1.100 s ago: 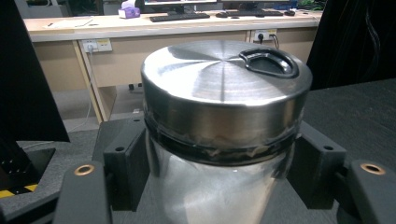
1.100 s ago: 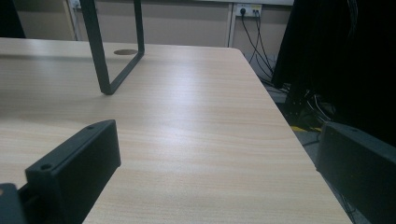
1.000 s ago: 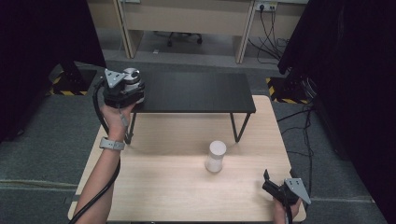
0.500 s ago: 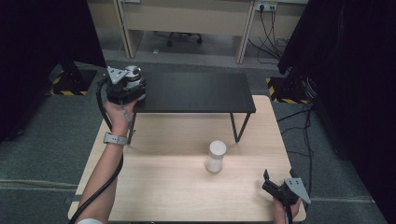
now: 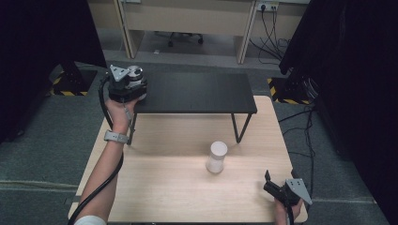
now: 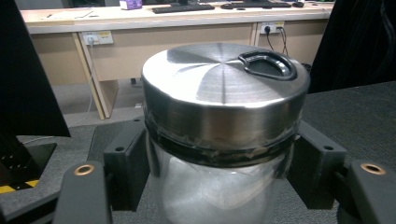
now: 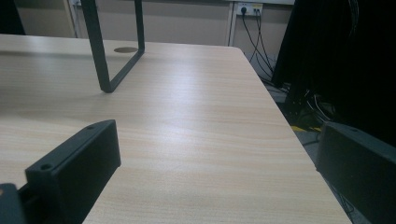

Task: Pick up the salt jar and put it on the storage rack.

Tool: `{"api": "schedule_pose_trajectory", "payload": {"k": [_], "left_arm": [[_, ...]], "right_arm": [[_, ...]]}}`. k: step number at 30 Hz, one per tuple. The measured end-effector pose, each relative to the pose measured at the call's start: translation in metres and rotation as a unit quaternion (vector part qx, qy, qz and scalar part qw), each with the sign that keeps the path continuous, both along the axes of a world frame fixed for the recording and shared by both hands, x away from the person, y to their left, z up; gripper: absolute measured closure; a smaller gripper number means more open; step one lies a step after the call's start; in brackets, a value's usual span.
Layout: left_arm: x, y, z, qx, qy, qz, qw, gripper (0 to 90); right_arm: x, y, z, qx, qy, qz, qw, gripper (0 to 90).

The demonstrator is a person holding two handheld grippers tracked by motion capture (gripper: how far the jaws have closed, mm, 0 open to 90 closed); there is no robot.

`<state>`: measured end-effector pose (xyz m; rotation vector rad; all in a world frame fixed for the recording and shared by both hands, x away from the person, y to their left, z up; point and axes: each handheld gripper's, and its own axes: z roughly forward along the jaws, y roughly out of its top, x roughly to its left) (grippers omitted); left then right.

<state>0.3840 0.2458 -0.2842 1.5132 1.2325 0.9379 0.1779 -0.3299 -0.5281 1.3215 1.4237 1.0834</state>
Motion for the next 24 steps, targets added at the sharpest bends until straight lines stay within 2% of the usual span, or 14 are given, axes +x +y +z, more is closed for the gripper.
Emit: {"api": "schedule_pose_trajectory", "payload": {"k": [14, 20, 24], "left_arm": [[0.002, 0.009, -0.005, -0.002, -0.008, -0.018, 0.9998, 29.9], [0.003, 0.015, -0.006, -0.025, -0.002, -0.03, 0.9992, 21.6], [0.002, 0.014, -0.007, -0.014, 0.002, -0.035, 0.9993, 13.9]], "right_arm": [[0.0, 0.001, 0.0, -0.003, 0.001, -0.001, 1.0, 0.2], [-0.001, 0.001, 0.0, -0.003, -0.001, 0.0, 1.0, 0.2], [-0.001, 0.001, -0.001, -0.001, -0.002, -0.001, 1.0, 0.2]]}}
